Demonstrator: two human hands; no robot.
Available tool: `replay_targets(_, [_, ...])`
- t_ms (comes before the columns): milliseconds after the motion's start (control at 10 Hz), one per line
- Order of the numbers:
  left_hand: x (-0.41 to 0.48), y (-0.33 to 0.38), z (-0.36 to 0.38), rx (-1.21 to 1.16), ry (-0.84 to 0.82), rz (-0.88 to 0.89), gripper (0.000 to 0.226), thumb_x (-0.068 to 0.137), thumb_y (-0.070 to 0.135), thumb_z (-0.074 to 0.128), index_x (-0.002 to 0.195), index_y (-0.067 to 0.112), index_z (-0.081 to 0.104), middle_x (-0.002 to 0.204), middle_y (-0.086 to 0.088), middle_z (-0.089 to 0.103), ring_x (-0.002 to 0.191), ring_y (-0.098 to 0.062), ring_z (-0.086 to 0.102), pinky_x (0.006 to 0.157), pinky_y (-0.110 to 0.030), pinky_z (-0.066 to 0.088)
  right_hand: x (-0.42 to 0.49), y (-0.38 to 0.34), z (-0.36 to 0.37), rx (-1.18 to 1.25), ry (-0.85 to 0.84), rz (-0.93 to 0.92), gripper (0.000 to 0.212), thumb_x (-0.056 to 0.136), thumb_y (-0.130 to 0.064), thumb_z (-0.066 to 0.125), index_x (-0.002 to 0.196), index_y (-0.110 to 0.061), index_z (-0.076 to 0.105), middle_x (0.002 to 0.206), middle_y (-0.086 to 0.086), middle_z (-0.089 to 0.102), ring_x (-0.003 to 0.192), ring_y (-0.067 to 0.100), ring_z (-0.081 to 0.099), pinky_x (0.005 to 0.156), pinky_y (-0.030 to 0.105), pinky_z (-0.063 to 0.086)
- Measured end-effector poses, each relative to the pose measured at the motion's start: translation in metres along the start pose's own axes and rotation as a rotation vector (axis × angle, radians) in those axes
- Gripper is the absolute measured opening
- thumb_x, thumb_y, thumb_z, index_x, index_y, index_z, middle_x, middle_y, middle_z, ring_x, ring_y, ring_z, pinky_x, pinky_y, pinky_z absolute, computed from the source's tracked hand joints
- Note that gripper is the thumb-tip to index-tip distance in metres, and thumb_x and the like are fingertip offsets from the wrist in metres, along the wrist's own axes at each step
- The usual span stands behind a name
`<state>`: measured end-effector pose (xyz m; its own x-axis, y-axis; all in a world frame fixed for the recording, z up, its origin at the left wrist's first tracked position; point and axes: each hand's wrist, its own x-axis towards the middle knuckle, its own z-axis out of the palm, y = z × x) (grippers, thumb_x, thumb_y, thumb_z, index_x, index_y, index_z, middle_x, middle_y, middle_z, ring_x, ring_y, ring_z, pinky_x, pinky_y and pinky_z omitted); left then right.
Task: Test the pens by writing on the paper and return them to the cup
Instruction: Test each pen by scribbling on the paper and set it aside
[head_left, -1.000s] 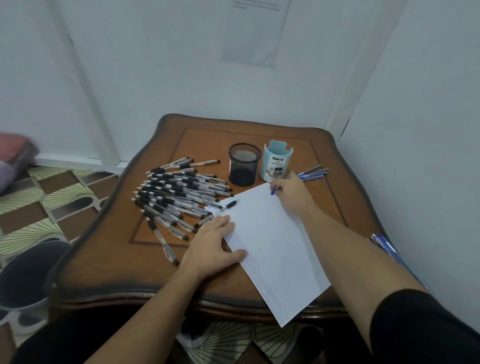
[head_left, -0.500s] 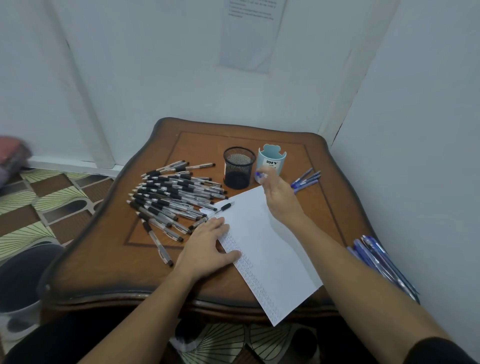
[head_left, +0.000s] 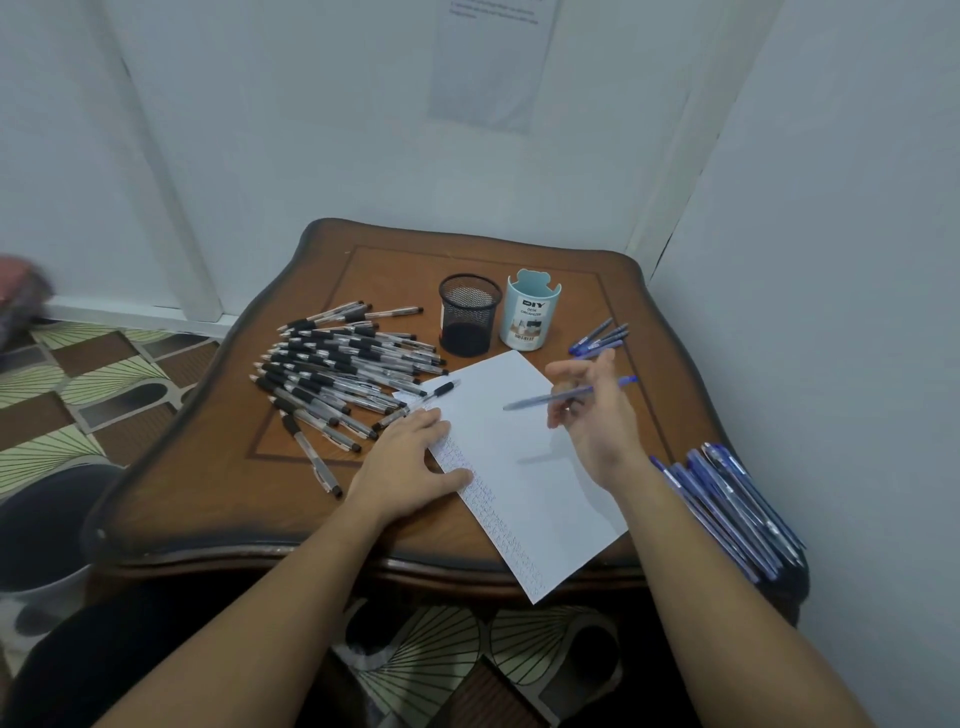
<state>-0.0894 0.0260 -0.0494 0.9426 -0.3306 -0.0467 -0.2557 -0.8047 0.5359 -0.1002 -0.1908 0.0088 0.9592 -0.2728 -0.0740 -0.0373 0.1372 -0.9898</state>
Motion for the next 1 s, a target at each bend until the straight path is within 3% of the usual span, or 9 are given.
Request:
replay_targets(100, [0.000, 0.000, 0.000, 0.004, 0.008, 0.004, 0.078, 0.083, 0.058, 0.064, 0.148, 0.022, 0.039, 0.159, 0.005, 0.026, 0.146, -0.014, 0.020, 0.117, -0.034, 0.017, -0.008, 0.003, 0.000, 0.118, 0.056, 0.123, 0.052, 0.103, -0.048, 0.030, 0.087, -0.011, 0.062, 0.072, 0.009, 0.062, 0.073, 0.021, 0.064, 0.071, 0.032, 0.055])
replay_targets(200, [0.000, 0.001, 0.000, 0.010, 0.015, 0.008, 0.078, 0.083, 0.058, 0.064, 0.148, 0.021, 0.039, 0.159, 0.005, 0.026, 0.146, -0.014, 0.020, 0.117, -0.033, 0.017, -0.009, 0.003, -0.003, 0.306, 0.053, 0.208, 0.049, 0.103, -0.048, 0.032, 0.074, -0.012, 0.050, 0.067, 0.010, 0.063, 0.084, 0.027, 0.070, 0.087, 0.044, 0.056])
replay_targets(300, [0.000, 0.001, 0.000, 0.008, 0.020, 0.006, 0.078, 0.083, 0.058, 0.064, 0.148, 0.022, 0.040, 0.159, 0.005, 0.026, 0.146, -0.014, 0.020, 0.117, -0.033, 0.018, -0.010, 0.003, -0.006, 0.325, 0.033, 0.293, 0.038, 0.099, -0.052, 0.038, 0.100, -0.016, 0.049, 0.056, 0.002, 0.036, 0.046, 0.013, 0.039, 0.048, 0.026, 0.047])
replay_targets(400, [0.001, 0.000, 0.001, 0.011, 0.017, 0.004, 0.078, 0.083, 0.058, 0.064, 0.148, 0.022, 0.040, 0.159, 0.006, 0.026, 0.146, -0.013, 0.020, 0.117, -0.033, 0.017, -0.010, 0.004, -0.004, 0.128, -0.082, 0.315, 0.029, 0.103, -0.038, 0.047, 0.130, -0.033, 0.040, 0.065, 0.001, 0.042, 0.049, 0.009, 0.026, 0.042, 0.021, 0.024])
replay_targets(500, [0.001, 0.001, 0.001, 0.014, 0.009, 0.000, 0.078, 0.083, 0.058, 0.063, 0.148, 0.023, 0.039, 0.159, 0.006, 0.025, 0.146, -0.013, 0.019, 0.117, -0.034, 0.017, -0.013, 0.005, 0.002, 0.017, -0.132, 0.239, 0.042, 0.103, -0.015, 0.047, 0.133, -0.044, 0.044, 0.078, 0.006, 0.052, 0.052, 0.011, 0.032, 0.044, 0.021, 0.028])
replay_targets(700, [0.001, 0.000, 0.001, 0.005, 0.011, 0.002, 0.078, 0.083, 0.058, 0.063, 0.148, 0.023, 0.038, 0.159, 0.006, 0.025, 0.146, -0.014, 0.018, 0.117, -0.034, 0.017, -0.015, 0.010, 0.005, -0.023, -0.050, 0.158, 0.025, 0.101, -0.019, 0.053, 0.124, -0.030, 0.049, 0.063, 0.003, 0.045, 0.046, 0.010, 0.029, 0.041, 0.020, 0.024])
replay_targets(800, [0.002, -0.001, 0.002, 0.009, 0.007, 0.001, 0.078, 0.084, 0.059, 0.063, 0.149, 0.023, 0.038, 0.159, 0.006, 0.025, 0.146, -0.014, 0.018, 0.117, -0.035, 0.017, -0.015, 0.012, 0.002, 0.044, -0.070, 0.129, 0.025, 0.102, -0.016, 0.051, 0.124, -0.028, 0.050, 0.056, 0.004, 0.039, 0.046, 0.012, 0.032, 0.041, 0.023, 0.030])
replay_targets(900, [0.002, -0.003, 0.003, 0.013, 0.008, 0.002, 0.079, 0.083, 0.059, 0.063, 0.149, 0.023, 0.038, 0.159, 0.006, 0.025, 0.146, -0.014, 0.019, 0.117, -0.034, 0.017, -0.015, 0.014, 0.001, 0.192, -0.086, 0.176, 0.032, 0.106, -0.026, 0.039, 0.110, -0.006, 0.065, 0.061, 0.008, 0.054, 0.063, 0.019, 0.054, 0.062, 0.029, 0.051])
replay_targets(1000, [0.002, -0.004, 0.004, -0.011, 0.013, 0.003, 0.083, 0.080, 0.061, 0.065, 0.148, 0.021, 0.040, 0.159, 0.005, 0.026, 0.146, -0.014, 0.020, 0.117, -0.033, 0.017, -0.018, 0.020, -0.003, 0.065, -0.122, 0.176, 0.067, 0.104, -0.049, 0.020, 0.092, -0.004, 0.069, 0.058, 0.007, 0.054, 0.059, 0.016, 0.050, 0.062, 0.028, 0.043])
